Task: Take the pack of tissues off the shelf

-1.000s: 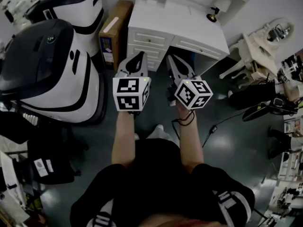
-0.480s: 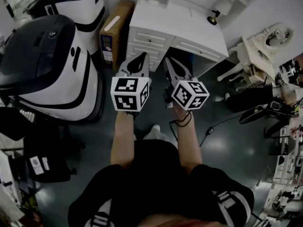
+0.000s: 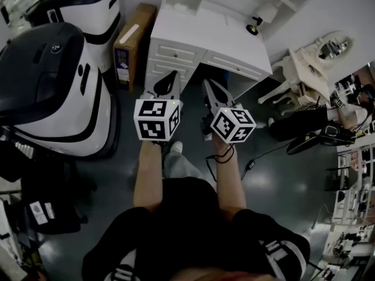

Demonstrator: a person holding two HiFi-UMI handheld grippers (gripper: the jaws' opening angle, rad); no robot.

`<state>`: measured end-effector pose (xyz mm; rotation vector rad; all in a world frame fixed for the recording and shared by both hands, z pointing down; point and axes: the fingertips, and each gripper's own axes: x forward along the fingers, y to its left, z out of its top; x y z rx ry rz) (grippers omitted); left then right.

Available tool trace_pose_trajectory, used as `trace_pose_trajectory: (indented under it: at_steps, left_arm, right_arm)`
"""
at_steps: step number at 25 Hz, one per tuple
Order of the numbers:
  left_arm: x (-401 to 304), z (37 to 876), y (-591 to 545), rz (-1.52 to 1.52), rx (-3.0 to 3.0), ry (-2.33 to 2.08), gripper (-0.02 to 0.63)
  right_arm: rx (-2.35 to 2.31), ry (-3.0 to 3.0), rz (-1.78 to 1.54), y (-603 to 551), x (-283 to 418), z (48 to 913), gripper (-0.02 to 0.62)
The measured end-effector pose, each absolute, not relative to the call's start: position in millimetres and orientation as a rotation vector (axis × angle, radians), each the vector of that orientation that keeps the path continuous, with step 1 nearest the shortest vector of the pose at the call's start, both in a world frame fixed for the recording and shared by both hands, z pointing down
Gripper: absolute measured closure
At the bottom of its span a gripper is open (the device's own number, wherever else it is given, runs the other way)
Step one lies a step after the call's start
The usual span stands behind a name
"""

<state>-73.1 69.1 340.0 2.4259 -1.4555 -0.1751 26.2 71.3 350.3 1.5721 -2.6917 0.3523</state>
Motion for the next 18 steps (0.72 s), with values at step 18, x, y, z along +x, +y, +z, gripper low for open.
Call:
trace_pose_trajectory:
  at_steps: [18]
  left_arm:
    - [-82,367,22,-0.129,2.330,-1.507,0.597]
  right_arm:
    - [1.500,-2.673,0.494,20,25,385,0.575]
